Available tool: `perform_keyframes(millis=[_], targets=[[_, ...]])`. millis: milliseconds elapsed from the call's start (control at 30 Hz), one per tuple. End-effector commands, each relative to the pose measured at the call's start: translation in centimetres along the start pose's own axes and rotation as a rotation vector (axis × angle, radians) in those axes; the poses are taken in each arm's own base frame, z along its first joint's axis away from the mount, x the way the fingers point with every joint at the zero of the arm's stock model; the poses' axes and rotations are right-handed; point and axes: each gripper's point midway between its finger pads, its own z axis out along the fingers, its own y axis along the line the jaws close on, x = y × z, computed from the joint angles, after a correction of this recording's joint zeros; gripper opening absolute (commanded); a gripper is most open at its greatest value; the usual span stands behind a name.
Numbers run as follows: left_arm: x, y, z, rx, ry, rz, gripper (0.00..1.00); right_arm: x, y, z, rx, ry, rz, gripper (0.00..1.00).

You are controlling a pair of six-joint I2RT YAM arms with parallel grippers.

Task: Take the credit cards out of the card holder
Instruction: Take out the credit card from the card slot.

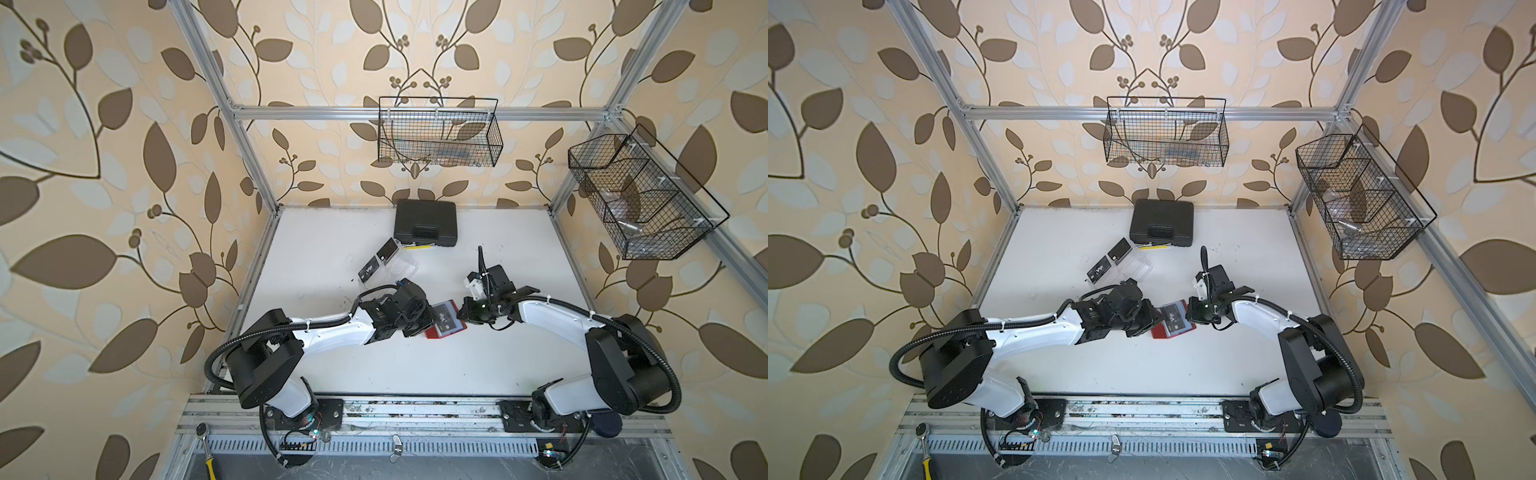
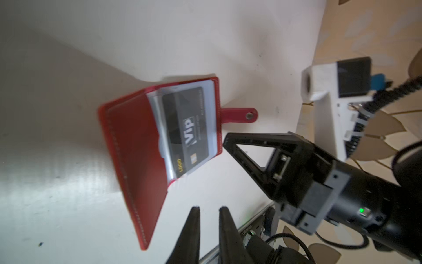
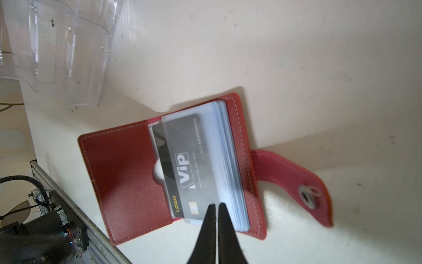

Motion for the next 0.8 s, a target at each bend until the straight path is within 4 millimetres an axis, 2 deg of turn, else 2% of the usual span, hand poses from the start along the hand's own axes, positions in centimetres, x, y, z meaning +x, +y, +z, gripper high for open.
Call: perform_keyframes(millis=[0, 200, 400, 533, 600, 767], targets=[[-1.3, 0.0, 0.6, 0.037, -0.07, -0.1, 0.23, -0.6, 0.6, 0.2, -0.015, -0.001, -0.025, 0.07], [-1.5, 1.0, 2.5, 0.1, -0.085, -0.158, 0.27, -0.2, 0.2, 1.0, -0.01, 0.022, -0.022, 0.06], [-1.9, 2.3, 2.8, 0.116, -0.133, -0.174, 0.31, 0.0, -0.1, 1.7, -0.008, 0.039, -0.019, 0.05], [-2.3, 2.0, 2.6, 0.166, -0.165, -0.174, 0.34, 0.1, -0.1, 1.8, -0.007, 0.042, -0.019, 0.04], [-2.6, 1.2, 2.4, 0.233, -0.185, -0.159, 0.38, 0.2, -0.2, 1.9, -0.009, 0.045, -0.018, 0.04], [-2.5, 1.1, 2.9, 0.302, -0.191, -0.172, 0.38, 0.7, -0.4, 2.2, -0.008, 0.056, -0.013, 0.04]])
